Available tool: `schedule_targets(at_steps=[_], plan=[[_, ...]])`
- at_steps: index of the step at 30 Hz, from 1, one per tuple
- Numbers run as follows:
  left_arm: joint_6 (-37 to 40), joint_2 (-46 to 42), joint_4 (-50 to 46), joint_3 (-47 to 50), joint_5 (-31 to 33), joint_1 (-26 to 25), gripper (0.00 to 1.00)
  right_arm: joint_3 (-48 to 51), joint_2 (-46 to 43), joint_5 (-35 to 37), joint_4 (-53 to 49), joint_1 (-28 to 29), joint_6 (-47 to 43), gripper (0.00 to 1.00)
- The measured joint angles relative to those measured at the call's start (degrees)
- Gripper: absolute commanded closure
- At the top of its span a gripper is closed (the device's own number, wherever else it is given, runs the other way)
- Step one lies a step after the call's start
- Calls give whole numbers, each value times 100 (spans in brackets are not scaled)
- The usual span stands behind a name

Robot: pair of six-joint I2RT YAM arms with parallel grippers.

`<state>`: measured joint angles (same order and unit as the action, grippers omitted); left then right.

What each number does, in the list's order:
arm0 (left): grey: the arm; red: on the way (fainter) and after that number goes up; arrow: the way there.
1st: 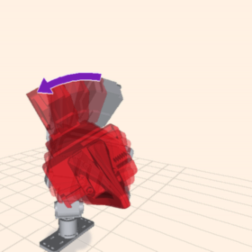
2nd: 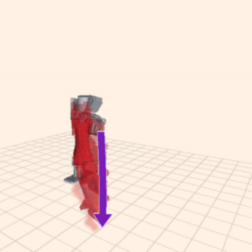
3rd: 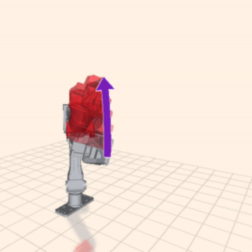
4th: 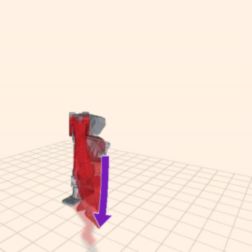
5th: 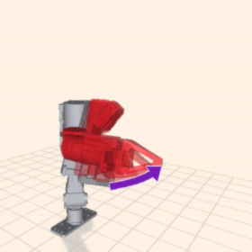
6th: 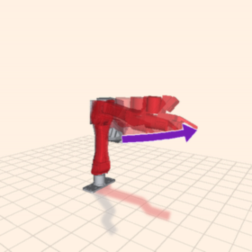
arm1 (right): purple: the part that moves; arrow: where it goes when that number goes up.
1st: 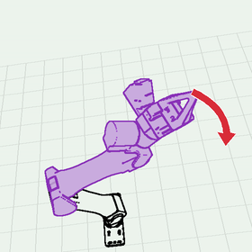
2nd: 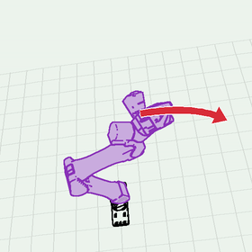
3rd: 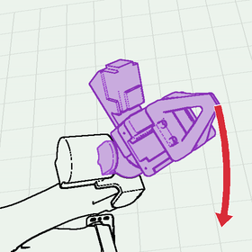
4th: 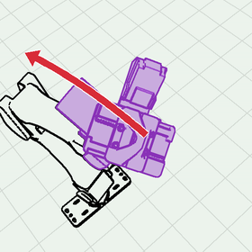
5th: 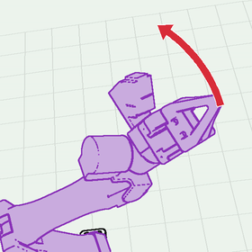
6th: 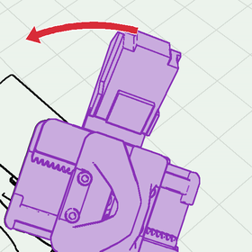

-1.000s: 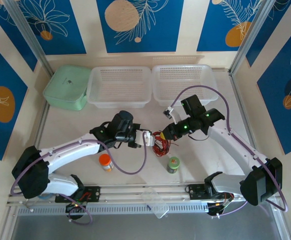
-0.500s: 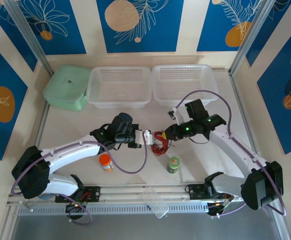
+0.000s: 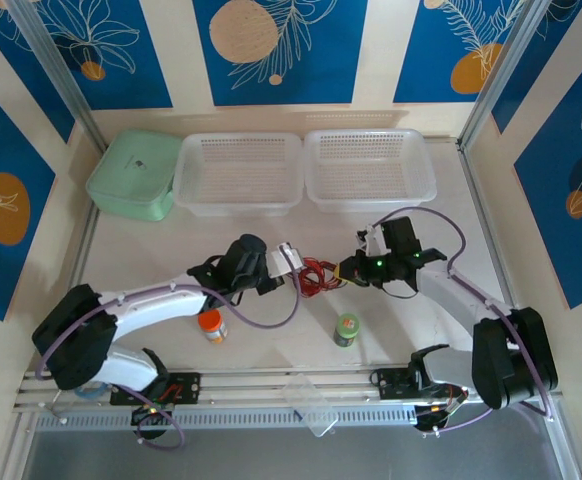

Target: Untangle the cables

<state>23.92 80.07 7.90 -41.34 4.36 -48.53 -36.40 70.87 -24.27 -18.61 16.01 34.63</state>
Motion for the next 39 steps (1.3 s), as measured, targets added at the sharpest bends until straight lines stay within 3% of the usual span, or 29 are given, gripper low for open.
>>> schedule_targets(at_steps=[12,25,27,30,34,39], plan=[[-994,175,352,295,404,0,100,-55,658,1086,122,592,656,100],[-1325,131,302,295,883,-2,100,-931,1145,1897,-660,605,76,100],[-1384,131,302,295,909,-2,100,-1038,1200,1912,-741,592,-17,92],[-1495,131,295,295,918,-2,100,-1113,1220,1792,-857,533,-76,70],[-1718,181,105,295,981,37,100,-1115,1128,1598,-1108,431,-90,53],[-2109,446,-85,236,964,59,100,-1252,678,1556,-1434,684,-149,46]])
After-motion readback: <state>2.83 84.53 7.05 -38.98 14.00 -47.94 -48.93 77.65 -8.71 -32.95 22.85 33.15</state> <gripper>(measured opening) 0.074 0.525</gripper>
